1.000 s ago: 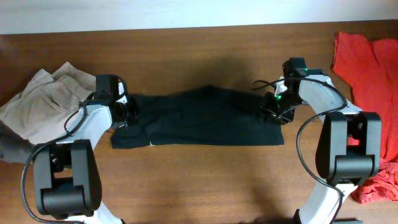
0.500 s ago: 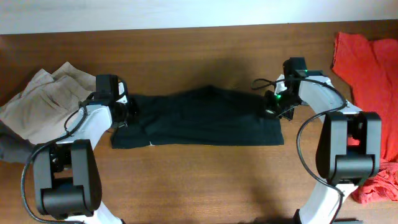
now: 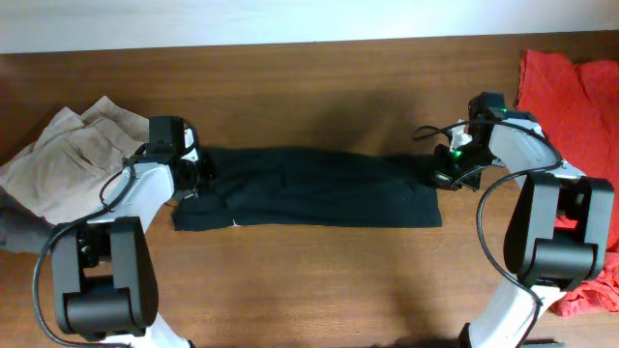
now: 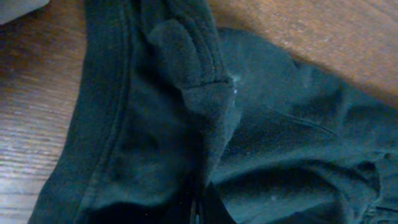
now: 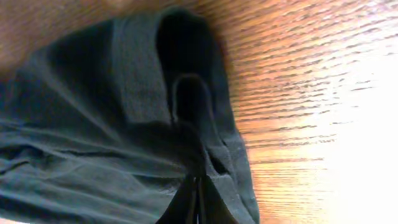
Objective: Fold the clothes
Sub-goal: 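Grasp the right end of the folded shirt with the right gripper, then pull both grippers outward to stretch the folded shirt into a strip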
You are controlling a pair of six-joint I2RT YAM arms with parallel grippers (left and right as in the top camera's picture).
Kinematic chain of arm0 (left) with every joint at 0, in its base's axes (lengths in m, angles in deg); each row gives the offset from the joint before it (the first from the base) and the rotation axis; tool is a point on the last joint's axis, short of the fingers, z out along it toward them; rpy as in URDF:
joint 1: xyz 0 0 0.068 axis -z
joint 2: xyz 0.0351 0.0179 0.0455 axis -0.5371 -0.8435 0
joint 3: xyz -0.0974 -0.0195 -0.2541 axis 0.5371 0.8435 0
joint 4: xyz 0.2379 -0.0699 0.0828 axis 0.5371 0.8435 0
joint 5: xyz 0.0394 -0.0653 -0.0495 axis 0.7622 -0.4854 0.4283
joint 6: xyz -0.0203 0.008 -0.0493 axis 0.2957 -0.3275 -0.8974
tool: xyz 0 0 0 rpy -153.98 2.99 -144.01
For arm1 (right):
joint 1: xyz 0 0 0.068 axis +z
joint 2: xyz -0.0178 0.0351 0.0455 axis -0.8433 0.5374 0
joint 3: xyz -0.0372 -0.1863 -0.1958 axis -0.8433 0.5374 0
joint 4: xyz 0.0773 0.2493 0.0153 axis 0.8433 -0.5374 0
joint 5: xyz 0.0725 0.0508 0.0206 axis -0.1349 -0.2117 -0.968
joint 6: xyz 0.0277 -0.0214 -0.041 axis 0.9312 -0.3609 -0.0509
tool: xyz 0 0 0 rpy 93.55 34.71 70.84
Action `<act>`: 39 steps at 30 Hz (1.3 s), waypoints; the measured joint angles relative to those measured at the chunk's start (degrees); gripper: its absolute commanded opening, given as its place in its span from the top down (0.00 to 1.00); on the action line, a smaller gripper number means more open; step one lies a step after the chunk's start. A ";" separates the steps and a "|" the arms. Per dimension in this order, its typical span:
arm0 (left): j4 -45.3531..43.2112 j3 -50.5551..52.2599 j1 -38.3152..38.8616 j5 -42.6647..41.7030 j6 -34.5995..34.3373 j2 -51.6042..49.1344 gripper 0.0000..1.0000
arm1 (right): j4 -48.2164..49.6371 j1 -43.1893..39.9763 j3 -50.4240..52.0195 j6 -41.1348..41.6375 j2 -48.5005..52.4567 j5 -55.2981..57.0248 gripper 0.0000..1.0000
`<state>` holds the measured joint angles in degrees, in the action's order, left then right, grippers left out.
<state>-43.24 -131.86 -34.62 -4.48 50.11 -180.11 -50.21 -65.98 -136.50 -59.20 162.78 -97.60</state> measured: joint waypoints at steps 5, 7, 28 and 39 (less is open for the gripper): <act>1.90 -0.11 -1.55 -0.22 0.15 0.26 0.99 | 0.09 0.00 0.00 -0.48 0.00 -0.02 0.96; 2.27 -0.11 -2.43 -0.22 0.22 0.90 0.99 | 0.11 0.00 0.00 -0.50 0.00 -0.02 0.96; 1.70 -0.52 -4.66 4.57 4.74 4.68 0.68 | 0.26 0.00 0.00 -1.27 -0.11 0.00 0.96; 2.75 -0.52 -6.10 5.90 5.53 4.68 0.99 | 0.26 0.00 0.00 -1.25 -0.11 0.66 0.87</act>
<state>-40.49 -132.38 -40.72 1.42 55.64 -175.43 -49.94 -65.98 -136.50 -60.44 162.67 -96.94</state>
